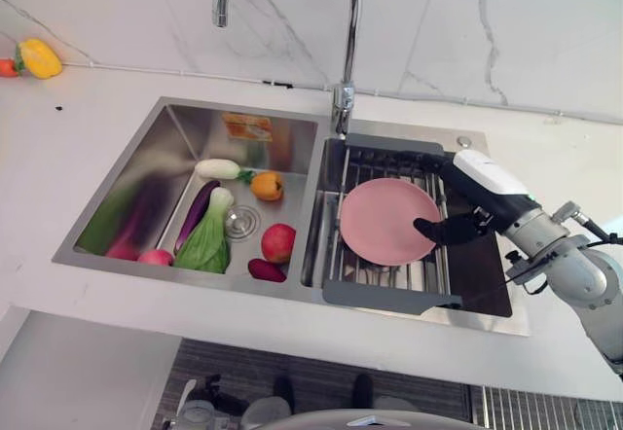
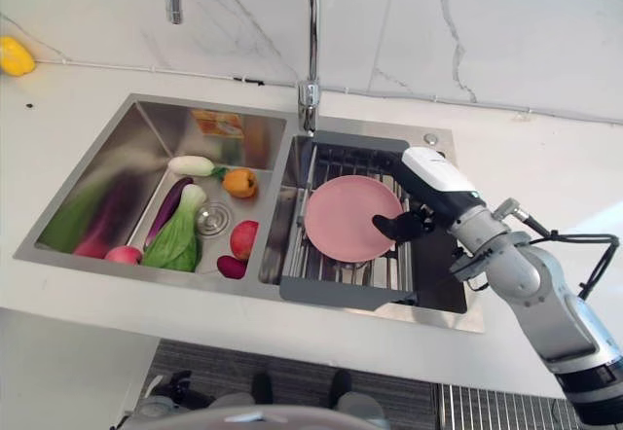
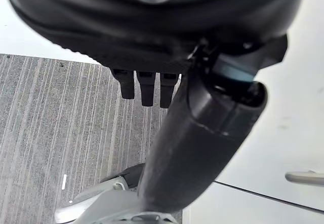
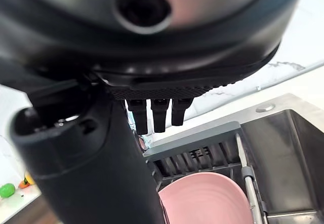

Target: Place the dishes in the dishwasher.

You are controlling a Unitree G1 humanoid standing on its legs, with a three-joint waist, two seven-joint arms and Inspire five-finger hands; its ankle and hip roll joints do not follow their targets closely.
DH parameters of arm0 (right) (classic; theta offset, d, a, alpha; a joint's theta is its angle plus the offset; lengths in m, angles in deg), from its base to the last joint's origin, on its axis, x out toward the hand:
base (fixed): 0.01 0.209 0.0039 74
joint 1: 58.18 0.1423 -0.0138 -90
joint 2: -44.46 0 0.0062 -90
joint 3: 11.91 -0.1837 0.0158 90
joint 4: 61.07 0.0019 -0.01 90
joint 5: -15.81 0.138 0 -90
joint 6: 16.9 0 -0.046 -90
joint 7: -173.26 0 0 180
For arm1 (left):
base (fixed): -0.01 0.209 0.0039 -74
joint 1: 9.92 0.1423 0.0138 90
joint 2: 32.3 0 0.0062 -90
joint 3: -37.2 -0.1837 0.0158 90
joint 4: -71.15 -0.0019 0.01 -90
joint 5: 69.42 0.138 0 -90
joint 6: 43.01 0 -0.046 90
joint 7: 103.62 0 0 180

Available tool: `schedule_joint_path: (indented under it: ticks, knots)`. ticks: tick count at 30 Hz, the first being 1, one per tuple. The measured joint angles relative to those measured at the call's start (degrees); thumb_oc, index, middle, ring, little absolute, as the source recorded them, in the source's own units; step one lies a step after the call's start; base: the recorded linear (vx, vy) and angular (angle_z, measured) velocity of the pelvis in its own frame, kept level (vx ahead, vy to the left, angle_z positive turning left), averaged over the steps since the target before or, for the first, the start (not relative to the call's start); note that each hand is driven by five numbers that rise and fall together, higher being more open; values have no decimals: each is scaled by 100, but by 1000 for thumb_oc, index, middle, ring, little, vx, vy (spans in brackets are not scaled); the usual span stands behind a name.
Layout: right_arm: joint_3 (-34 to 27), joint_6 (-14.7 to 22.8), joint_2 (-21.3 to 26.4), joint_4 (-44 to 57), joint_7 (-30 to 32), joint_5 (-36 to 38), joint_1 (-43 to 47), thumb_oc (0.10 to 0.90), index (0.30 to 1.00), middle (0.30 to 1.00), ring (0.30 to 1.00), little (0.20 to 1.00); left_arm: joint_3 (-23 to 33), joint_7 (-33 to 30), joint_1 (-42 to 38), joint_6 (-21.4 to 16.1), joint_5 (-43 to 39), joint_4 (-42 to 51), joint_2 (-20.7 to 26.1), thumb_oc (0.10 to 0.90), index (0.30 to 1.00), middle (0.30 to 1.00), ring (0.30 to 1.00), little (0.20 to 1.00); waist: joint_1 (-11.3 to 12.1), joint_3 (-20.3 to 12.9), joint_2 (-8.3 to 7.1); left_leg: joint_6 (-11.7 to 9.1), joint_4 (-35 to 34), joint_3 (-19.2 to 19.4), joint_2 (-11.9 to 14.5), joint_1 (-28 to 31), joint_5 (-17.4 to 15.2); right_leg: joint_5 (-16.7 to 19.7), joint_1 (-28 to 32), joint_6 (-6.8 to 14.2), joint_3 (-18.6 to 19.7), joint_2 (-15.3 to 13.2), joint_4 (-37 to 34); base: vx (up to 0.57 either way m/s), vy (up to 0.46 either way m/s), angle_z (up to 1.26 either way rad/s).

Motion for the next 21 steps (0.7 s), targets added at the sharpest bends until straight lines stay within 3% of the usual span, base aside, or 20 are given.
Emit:
schedule_joint_path:
  ticks: [5, 21]
  knots:
    - [-26, 95, 330, 178, -224, 142, -179, 800, 900, 900, 900, 900, 2, 37, 59, -6, 1, -15, 0, 800, 900, 900, 900, 900, -58, 19, 21, -2, -12, 74, 15, 57, -5, -35, 69, 31, 0, -6, -21, 0, 0, 0]
    - [89, 251, 331, 456, -707, 411, -466, 800, 900, 900, 900, 900, -4, 109, 64, -49, 6, -49, -1, 800, 900, 900, 900, 900, -143, 25, 23, 5, -29, 213, 15, 125, -1, -26, 63, 65, 103, -8, -5, -3, 5, -3]
